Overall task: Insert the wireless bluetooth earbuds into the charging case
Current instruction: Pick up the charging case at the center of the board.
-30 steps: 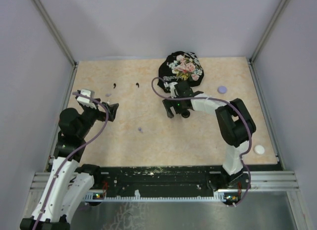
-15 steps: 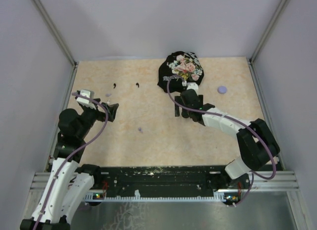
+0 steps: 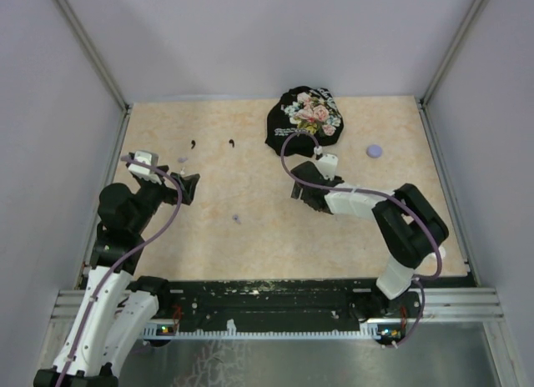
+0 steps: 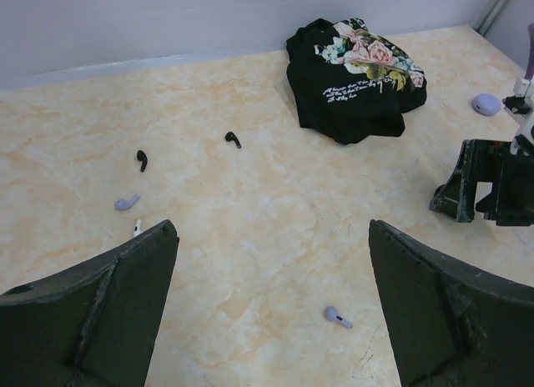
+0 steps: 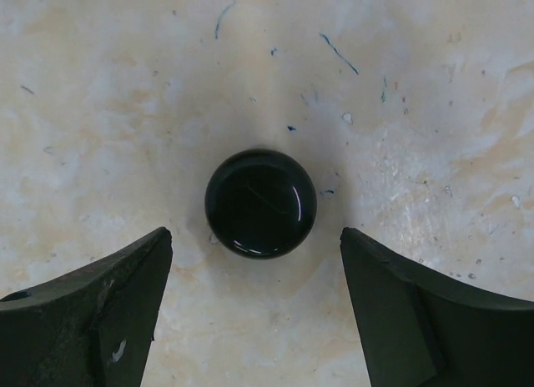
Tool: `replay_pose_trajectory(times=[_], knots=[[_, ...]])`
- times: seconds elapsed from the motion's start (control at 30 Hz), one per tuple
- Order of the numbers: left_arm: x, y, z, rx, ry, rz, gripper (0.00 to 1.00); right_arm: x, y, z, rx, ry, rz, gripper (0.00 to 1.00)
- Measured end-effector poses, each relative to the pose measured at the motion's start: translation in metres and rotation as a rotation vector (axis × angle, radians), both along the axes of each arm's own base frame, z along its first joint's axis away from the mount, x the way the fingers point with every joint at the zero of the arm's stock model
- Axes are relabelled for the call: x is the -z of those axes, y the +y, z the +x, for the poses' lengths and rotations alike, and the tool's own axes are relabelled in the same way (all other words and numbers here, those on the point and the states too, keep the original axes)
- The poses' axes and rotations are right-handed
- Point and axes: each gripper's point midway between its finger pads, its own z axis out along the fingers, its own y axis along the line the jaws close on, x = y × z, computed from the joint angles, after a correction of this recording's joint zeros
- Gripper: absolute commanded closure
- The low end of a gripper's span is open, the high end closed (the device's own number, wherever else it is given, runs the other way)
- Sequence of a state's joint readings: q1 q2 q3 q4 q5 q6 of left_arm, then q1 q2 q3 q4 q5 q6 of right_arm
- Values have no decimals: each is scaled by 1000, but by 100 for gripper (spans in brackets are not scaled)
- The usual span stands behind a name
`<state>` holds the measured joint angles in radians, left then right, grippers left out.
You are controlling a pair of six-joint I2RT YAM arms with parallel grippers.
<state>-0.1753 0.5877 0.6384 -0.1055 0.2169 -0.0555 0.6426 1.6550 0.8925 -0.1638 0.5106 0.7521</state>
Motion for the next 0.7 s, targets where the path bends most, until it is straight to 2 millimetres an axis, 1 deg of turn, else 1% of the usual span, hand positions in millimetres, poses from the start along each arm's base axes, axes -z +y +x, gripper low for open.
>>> replay_pose_trajectory(times=[0.07,0.1,0.13,0.27,0.4,0.43,0.57,0.7], knots=[[0,0,0,-3,0,0,0,10,0,-2,23,15,-7,22],[0,0,0,-3,0,0,0,12,-1,-1,42,9,-14,23],[0,0,0,-2,0,1,0,12,0,-1,51,4,-11,25],[0,0,0,-4,0,1,0,12,-1,4,94,-17,-6,27],[1,1,1,-9,2,1,0,12,0,13,121,-37,-10,31],[1,1,1,-10,3,2,0,12,0,14,125,-41,-10,35],[2,1,1,-13,8,3,0,12,-1,17,139,-48,-21,40],[3,1,2,-13,11,4,0,13,-3,18,145,-52,-35,50]])
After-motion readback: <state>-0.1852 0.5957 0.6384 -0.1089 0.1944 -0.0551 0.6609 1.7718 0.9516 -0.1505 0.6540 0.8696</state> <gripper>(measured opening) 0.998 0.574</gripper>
